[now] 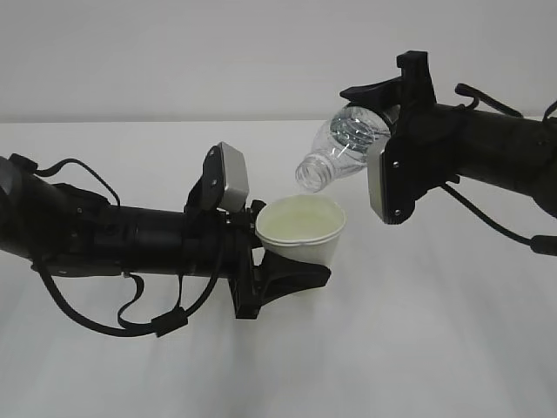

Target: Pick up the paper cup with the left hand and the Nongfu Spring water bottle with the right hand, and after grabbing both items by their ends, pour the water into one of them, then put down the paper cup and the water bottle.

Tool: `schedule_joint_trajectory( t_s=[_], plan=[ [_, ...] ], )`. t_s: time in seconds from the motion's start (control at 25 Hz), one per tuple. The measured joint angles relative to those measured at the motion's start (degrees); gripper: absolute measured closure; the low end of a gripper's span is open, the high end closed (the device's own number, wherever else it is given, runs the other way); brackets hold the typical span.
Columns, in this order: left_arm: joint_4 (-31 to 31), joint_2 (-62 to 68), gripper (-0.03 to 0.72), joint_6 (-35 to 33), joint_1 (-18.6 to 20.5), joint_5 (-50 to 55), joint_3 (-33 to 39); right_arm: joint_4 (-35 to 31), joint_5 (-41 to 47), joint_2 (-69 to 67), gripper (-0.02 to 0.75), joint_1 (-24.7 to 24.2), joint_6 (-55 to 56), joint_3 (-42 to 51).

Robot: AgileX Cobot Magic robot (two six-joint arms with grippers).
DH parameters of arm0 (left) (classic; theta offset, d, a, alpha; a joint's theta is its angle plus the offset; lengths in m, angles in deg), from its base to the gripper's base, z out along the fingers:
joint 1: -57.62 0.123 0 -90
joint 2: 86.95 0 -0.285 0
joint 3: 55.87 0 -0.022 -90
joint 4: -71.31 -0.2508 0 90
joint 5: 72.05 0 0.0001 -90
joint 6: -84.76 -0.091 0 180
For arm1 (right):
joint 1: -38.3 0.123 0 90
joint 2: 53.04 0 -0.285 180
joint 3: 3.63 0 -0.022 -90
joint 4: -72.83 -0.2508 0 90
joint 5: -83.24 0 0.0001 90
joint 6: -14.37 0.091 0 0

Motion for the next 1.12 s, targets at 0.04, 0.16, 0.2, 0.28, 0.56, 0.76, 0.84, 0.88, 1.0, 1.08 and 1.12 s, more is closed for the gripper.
schedule_joint_trajectory(
  t_s=[0.04,0.16,0.2,0.28,0.56,0.76,0.84,0.88,1.0,1.08,1.12],
  plan=[
    [0.0,0.0,0.229,0.0,0.0,0.0,0.0,0.0,-0.2,0.0,0.272,0.0,0.7,0.1],
    [0.0,0.0,0.229,0.0,0.0,0.0,0.0,0.0,-1.2,0.0,0.272,0.0,4.1,0.6],
    [0.1,0.0,0.229,0.0,0.0,0.0,0.0,0.0,-1.6,0.0,0.272,0.0,5.1,0.6],
    [0.1,0.0,0.229,0.0,0.0,0.0,0.0,0.0,-2.3,0.0,0.272,0.0,7.0,0.6],
    [0.4,0.0,0.23,0.0,0.0,0.0,0.0,0.0,-3.6,0.0,0.272,0.0,13.9,0.6],
    [0.4,0.0,0.23,0.0,0.0,0.0,0.0,-0.5,-4.8,0.0,0.272,0.0,18.5,0.6],
    [0.4,0.0,0.23,0.0,0.0,0.0,0.0,-1.9,-5.0,0.0,0.272,0.0,20.1,0.6],
    [0.4,0.0,0.23,0.0,0.0,0.0,0.0,-2.8,-5.0,0.0,0.272,0.0,21.1,0.6],
    [0.4,0.0,0.23,0.0,0.0,0.0,0.0,-4.6,-5.4,0.0,0.272,0.0,23.2,0.6],
    [0.5,0.0,0.23,0.0,0.0,0.0,0.0,-5.2,-5.7,0.0,0.272,0.0,24.3,0.6],
    [0.6,0.0,0.23,0.0,0.0,0.0,0.0,-5.5,-5.7,0.0,0.272,0.0,24.9,0.6]
  ],
)
